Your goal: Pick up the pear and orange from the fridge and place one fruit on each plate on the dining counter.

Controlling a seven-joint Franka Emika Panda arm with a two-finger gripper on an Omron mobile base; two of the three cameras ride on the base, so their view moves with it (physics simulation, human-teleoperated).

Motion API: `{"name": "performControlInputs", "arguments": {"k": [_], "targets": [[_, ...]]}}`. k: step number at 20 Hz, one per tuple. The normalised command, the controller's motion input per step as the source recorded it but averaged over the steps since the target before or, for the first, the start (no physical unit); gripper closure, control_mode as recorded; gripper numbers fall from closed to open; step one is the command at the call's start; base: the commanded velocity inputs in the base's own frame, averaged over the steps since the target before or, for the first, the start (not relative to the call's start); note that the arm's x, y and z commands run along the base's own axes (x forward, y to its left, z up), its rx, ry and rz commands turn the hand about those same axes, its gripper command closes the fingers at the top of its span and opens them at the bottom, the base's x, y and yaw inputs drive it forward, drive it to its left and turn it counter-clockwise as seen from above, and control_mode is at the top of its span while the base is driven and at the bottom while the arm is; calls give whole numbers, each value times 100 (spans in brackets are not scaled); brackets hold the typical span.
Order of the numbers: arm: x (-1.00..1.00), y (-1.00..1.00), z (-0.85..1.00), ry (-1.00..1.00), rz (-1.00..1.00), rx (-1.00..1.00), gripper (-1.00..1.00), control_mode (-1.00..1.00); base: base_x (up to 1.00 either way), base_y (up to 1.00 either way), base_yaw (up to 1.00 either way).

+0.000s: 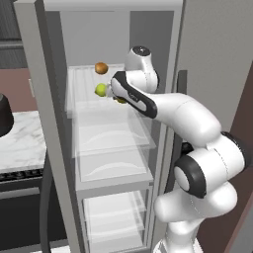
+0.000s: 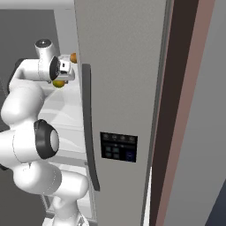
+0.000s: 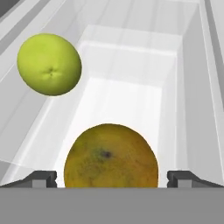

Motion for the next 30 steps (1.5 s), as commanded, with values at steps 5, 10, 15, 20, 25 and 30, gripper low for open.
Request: {"name": "performControlInputs", "arguments": {"k": [5,10,15,20,25,30], "targets": [[0,2,-11,1,0,0,-100,-100,0,0,0],[0,0,-32,0,0,0,-100,-100,0,0,0],[0,0,-30,0,0,0,-100,-100,0,0,0],[0,0,0,0,0,0,-100,-100,0,0,0],[0,0,0,0,0,0,-100,-100,0,0,0],[0,0,0,0,0,0,100,-100,0,0,0]]}}
